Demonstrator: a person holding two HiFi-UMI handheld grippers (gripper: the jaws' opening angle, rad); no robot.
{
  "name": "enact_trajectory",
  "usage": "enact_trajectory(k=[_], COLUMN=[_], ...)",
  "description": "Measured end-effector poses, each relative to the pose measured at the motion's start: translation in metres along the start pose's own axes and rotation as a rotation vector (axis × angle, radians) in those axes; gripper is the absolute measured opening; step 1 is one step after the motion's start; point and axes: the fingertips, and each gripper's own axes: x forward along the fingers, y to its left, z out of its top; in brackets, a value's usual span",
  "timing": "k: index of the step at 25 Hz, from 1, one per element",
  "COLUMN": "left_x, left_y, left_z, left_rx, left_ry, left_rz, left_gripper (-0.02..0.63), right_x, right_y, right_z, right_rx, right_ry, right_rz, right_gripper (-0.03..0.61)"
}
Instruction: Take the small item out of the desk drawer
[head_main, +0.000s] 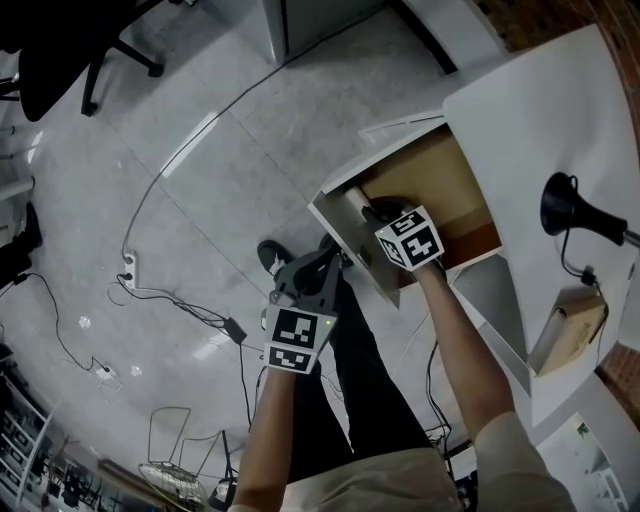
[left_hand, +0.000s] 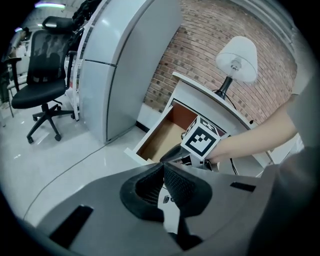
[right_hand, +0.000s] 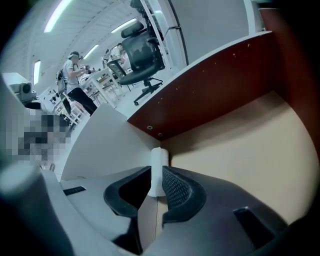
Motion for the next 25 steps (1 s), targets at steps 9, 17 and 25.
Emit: enact_trajectory(k=[9,17,25], left_x=[0.006,0.009,0.004], left_y=[0.019,0.019,0.03], left_z=[0.006,0.005,0.0], left_rx=[-0.006,-0.025,-0.11], left_ry=[-0.008,-0.011,-0.03], left_rz=[0.021,0.024,0.052], left_gripper=[0.017,0.017,0.017], right_x=[0.019,0.03,0.034], right_y=[-0.002,-0.004,-0.004], right_z=[-0.003,-0.004,-0.005], right_rx=[-0.021,-0.022,-0.026], right_ry=[0.062,0.107,0.127], right_rz=[0.041,0.059,0.078], right_gripper=[0.15,0.184,0.15])
